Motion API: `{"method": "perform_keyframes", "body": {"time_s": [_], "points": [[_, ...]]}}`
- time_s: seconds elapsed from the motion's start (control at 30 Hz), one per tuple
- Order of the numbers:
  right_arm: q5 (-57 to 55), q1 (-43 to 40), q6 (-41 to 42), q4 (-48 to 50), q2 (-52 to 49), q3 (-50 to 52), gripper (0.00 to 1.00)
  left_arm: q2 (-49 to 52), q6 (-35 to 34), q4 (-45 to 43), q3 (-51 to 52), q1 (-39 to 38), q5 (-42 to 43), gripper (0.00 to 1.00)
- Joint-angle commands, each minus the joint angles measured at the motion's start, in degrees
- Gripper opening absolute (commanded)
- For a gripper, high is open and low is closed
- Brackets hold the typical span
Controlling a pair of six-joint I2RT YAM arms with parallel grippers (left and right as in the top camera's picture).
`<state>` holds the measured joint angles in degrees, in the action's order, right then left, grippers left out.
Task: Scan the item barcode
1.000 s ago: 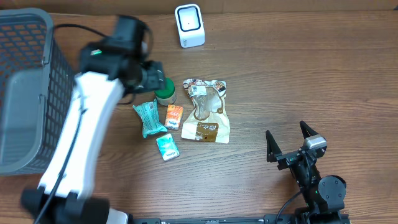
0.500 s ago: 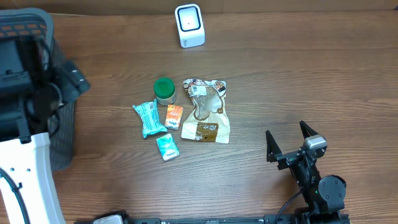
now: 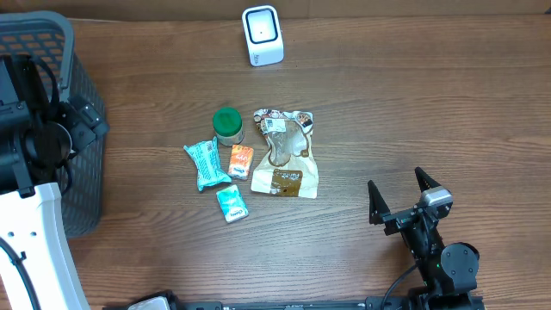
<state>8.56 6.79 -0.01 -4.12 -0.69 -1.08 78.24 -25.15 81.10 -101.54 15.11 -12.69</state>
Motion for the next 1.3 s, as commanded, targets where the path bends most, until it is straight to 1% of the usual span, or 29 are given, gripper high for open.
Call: {"method": "perform_keyframes", "body": {"time_s": [0.0, 0.37, 0.53, 0.57, 0.7, 0.8, 0.9, 1.0, 1.1, 1.27], "points": [[-0.09, -0.22, -0.09, 0.24, 0.52, 0.63, 1.0, 0.39, -0.17, 0.09, -0.85, 0.31, -1.03, 0.99], [0.17, -0.15, -0.04, 0.2, 0.52, 0.63, 1.0, 0.39, -0.15, 0.09, -0.85, 0.28, -1.03, 1.0], [1.09, -0.11, 9.81, 0.22, -0.39, 0.63, 1.0, 0.39, -0.17, 0.07, -0.85, 0.31, -1.03, 1.0], [2.67, -0.11, 10.91, 0.26, -0.61, 0.59, 1.0, 0.39, -0.17, 0.07, -0.85, 0.28, -1.03, 1.0], [14.03, -0.11, 10.93, 0.61, -2.86, -0.48, 1.0, 0.39, -0.17, 0.09, -0.85, 0.28, -1.03, 1.0], [17.73, -0.11, 10.93, 0.57, -6.58, -3.41, 1.0, 0.39, -0.17, 0.09, -0.85, 0.31, -1.03, 0.99], [19.8, -0.11, 10.91, -0.96, -12.2, -8.96, 1.0, 0.39, -0.17, 0.07, -0.85, 0.31, -1.01, 0.99], [21.35, -0.11, 10.16, -5.53, -20.11, -17.46, 1.0, 0.39, -0.17, 0.07, -0.85, 0.31, -1.03, 1.0], [22.53, -0.11, 8.96, -13.57, -29.27, -28.37, 1.0, 0.39, -0.17, 0.07, -0.85, 0.31, -1.03, 0.99], [23.06, -0.11, 5.68, -31.91, -46.03, -48.63, 1.0, 0.39, -0.17, 0.07, -0.85, 0.31, -1.03, 1.0]]}}
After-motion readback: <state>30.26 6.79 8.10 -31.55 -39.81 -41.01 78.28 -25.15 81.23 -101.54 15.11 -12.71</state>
